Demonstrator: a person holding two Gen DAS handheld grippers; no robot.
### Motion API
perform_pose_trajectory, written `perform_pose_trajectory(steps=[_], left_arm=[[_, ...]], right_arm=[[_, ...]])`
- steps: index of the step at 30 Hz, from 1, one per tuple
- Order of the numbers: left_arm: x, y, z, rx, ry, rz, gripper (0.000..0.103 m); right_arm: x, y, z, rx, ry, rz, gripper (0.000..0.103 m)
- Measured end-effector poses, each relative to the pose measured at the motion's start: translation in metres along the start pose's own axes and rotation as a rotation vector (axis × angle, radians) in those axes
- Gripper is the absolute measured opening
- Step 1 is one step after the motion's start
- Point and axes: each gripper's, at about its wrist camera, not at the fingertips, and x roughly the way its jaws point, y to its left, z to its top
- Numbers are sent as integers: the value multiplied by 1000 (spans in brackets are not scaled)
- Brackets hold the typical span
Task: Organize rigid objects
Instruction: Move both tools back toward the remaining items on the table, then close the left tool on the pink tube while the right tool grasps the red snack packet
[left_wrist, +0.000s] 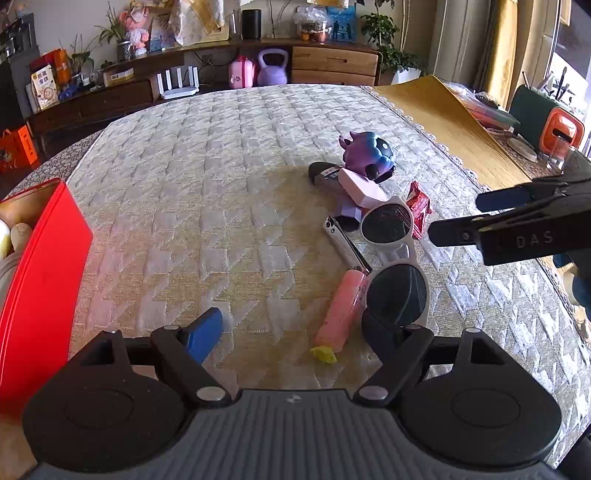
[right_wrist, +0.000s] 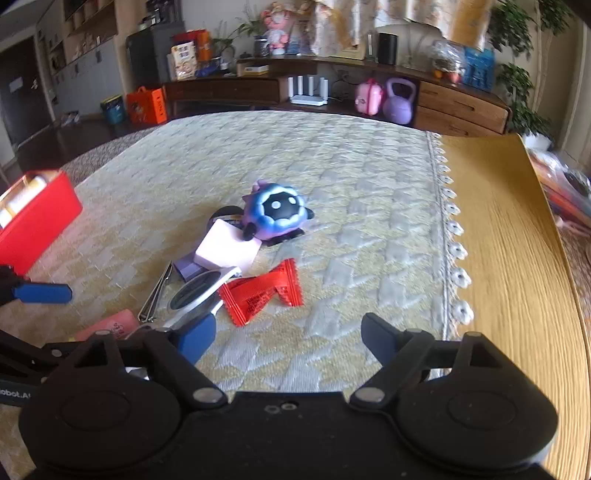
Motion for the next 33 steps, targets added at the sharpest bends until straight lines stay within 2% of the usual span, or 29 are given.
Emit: perform_pose_trajectory(steps=[3, 5, 14, 16, 24, 27, 33], left_arm=[[1, -1, 0, 12, -4, 3, 82], [1, -3, 0, 23, -7, 6, 78], [-1, -8, 2, 33, -15, -20, 51], [-2, -9, 2, 34, -18, -23, 39], [-1, -6, 3, 27, -16, -12, 20], [-1, -6, 4, 25, -14, -9, 17], [-3, -1, 5, -9, 0, -10, 16]], right_arm=[[6, 0, 3, -12, 3, 12, 81], [10, 1, 4, -28, 7, 18, 78], [21, 0, 7, -89, 4, 52, 69], [21, -1, 9, -96, -1, 65, 64], [18, -1, 10, -95, -22, 71, 43], [16, 0, 9, -87, -31, 63, 38], [6, 2, 1, -77, -44, 46, 37]])
